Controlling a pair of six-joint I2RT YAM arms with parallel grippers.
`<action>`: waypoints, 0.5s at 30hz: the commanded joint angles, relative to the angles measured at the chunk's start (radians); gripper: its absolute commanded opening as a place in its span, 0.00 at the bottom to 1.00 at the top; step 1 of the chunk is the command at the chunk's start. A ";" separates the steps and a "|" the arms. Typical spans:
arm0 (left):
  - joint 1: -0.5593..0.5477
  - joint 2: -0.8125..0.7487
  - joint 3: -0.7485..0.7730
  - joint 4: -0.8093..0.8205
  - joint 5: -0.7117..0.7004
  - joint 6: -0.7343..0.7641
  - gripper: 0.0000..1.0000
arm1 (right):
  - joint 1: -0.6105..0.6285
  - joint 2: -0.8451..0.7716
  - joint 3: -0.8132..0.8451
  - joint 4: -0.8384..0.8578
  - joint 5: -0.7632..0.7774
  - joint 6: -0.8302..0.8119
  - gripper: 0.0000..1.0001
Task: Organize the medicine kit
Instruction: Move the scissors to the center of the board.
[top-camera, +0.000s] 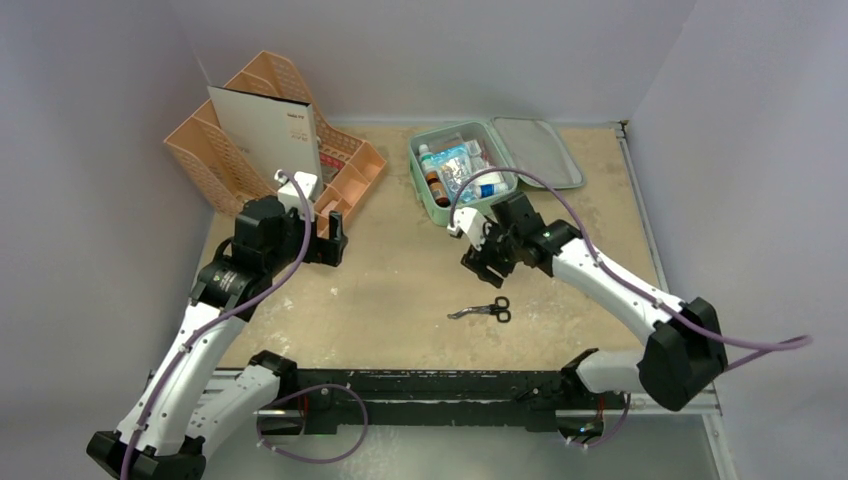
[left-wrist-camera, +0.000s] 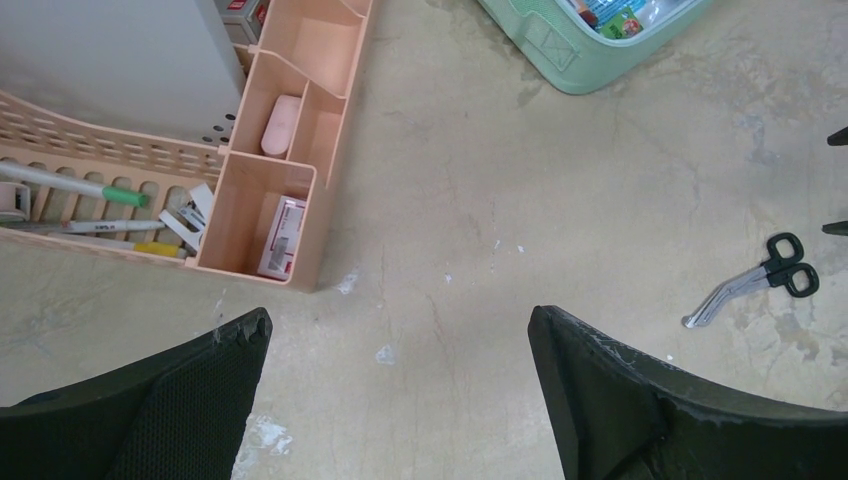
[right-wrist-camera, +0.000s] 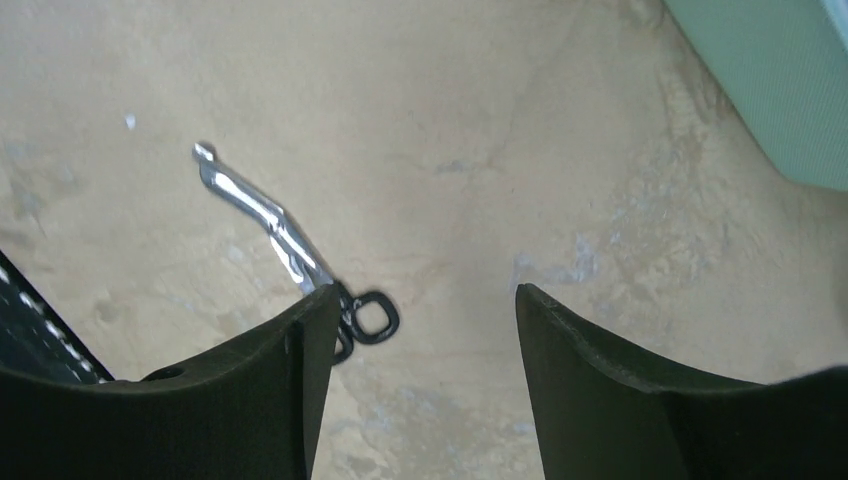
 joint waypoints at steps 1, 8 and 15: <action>0.004 -0.005 -0.004 0.031 0.054 -0.005 1.00 | -0.001 -0.075 -0.079 -0.044 0.029 -0.150 0.64; 0.004 -0.007 -0.007 0.033 0.051 -0.003 1.00 | -0.001 -0.014 -0.116 -0.149 0.038 -0.201 0.53; 0.004 -0.029 -0.011 0.028 0.020 -0.001 1.00 | 0.006 0.049 -0.128 -0.197 0.093 -0.226 0.47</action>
